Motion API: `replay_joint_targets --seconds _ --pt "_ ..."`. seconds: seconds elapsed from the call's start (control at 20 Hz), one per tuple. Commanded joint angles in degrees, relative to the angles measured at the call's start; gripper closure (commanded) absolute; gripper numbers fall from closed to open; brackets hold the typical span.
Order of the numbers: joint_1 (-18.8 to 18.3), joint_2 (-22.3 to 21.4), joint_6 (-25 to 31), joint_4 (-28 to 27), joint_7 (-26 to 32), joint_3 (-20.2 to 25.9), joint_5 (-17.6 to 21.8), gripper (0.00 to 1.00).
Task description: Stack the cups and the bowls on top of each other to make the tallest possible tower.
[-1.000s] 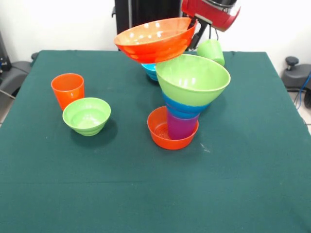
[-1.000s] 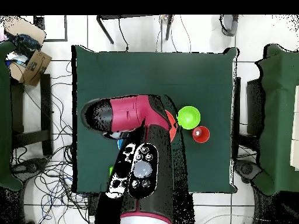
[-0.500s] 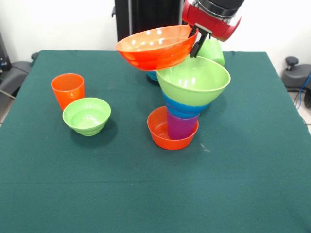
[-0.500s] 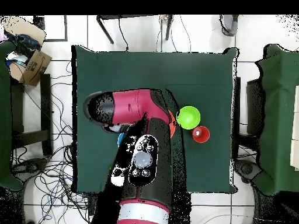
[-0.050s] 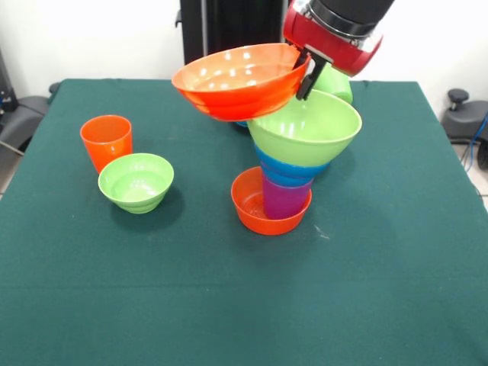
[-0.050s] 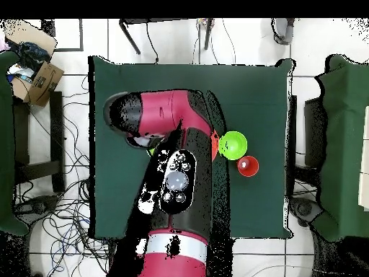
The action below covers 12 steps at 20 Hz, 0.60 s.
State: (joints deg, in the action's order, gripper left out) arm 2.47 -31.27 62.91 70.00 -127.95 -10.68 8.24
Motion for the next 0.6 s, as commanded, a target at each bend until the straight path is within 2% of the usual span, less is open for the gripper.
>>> replay_joint_targets --seconds 0.05,0.6 --pt "1.4 5.5 8.3 -10.2 -12.7 2.5 -3.4 1.0" --pt "2.4 8.5 13.0 -15.3 -14.2 0.5 -7.1 1.0"
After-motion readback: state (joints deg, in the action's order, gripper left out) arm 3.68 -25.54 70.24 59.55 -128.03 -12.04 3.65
